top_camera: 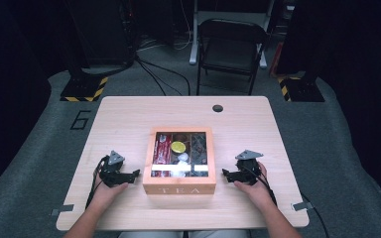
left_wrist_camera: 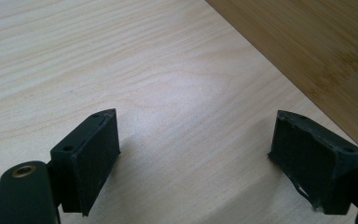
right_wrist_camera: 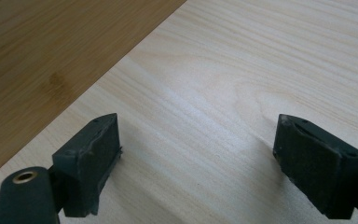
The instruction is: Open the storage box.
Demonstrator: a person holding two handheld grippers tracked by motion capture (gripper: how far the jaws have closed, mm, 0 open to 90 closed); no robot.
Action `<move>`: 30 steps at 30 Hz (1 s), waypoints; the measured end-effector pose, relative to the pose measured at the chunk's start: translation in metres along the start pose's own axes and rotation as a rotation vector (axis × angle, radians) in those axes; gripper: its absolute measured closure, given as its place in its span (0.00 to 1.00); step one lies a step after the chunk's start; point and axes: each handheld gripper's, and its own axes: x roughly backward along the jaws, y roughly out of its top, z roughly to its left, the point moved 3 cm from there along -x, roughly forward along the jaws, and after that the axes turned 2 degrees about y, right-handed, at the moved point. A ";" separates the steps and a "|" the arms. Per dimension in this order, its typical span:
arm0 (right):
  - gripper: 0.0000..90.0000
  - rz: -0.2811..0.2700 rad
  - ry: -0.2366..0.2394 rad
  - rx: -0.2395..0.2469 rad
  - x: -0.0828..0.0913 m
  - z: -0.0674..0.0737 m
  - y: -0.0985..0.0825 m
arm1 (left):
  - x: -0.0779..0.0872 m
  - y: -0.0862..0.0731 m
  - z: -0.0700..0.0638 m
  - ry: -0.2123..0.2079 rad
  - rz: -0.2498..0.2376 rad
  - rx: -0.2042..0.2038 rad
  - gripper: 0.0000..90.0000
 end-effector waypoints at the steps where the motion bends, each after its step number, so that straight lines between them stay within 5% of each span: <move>1: 0.16 0.001 0.000 -0.001 0.000 0.000 0.000 | 0.000 0.000 0.000 0.000 0.001 0.001 0.17; 23: 0.15 0.001 -0.007 0.011 0.000 0.001 0.000 | 0.001 -0.001 -0.001 0.005 0.005 0.000 0.16; 30: 0.34 0.004 -0.006 -0.030 0.006 -0.002 0.000 | 0.004 0.001 0.001 0.003 0.005 0.016 0.28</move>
